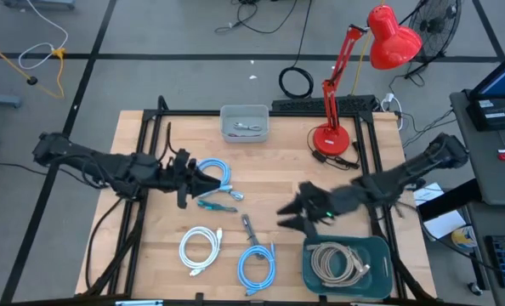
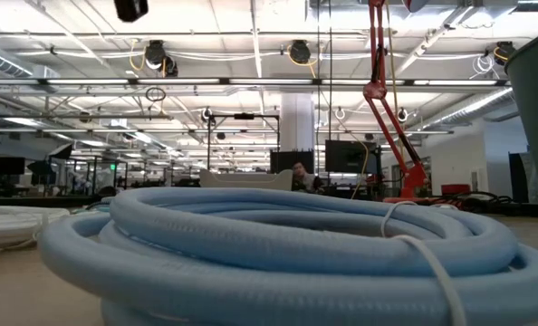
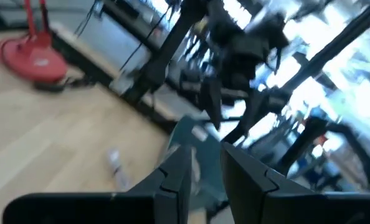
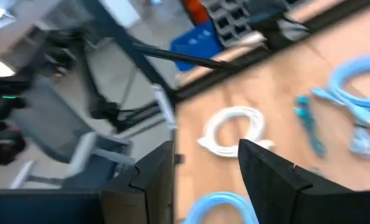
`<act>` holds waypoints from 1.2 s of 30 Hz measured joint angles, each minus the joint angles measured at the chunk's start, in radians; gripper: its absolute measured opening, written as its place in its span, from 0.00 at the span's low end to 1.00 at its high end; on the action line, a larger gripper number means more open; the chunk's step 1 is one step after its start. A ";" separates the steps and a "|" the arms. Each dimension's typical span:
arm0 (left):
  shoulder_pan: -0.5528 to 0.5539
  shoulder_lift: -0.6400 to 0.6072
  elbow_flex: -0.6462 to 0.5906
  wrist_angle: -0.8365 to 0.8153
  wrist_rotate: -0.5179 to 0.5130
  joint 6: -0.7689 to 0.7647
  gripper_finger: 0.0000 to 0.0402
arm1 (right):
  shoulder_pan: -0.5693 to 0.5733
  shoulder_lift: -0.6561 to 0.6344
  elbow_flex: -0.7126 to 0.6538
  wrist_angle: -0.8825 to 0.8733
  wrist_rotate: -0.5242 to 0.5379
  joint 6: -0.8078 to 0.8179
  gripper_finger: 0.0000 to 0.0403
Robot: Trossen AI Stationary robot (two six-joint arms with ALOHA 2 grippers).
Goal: Pick & Place USB Port
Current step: Put the blue usb cable into the gray bin
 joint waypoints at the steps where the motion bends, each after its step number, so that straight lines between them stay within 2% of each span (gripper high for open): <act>1: 0.014 -0.014 0.000 -0.041 0.029 0.002 0.22 | -0.034 0.018 0.000 -0.004 -0.027 0.011 0.43; 4: 0.048 -0.046 0.000 -0.173 0.117 0.057 0.22 | -0.114 0.066 0.000 -0.013 -0.102 0.026 0.42; 7: 0.066 -0.059 0.000 -0.343 0.187 0.193 0.22 | -0.174 0.109 0.000 -0.016 -0.147 0.025 0.42; 11: 0.073 -0.039 0.000 -0.568 0.191 0.350 0.22 | -0.234 0.147 0.000 -0.022 -0.165 0.025 0.42; 15: 0.089 0.011 0.000 -0.675 0.185 0.415 0.22 | -0.275 0.180 0.000 -0.044 -0.197 0.022 0.42; 29: 0.116 0.360 0.000 -0.725 0.234 0.659 0.22 | -0.356 0.189 0.000 -0.043 -0.194 0.047 0.42; 36: 0.116 0.444 0.017 -0.693 0.271 0.704 0.22 | -0.353 0.189 0.000 -0.043 -0.167 0.051 0.42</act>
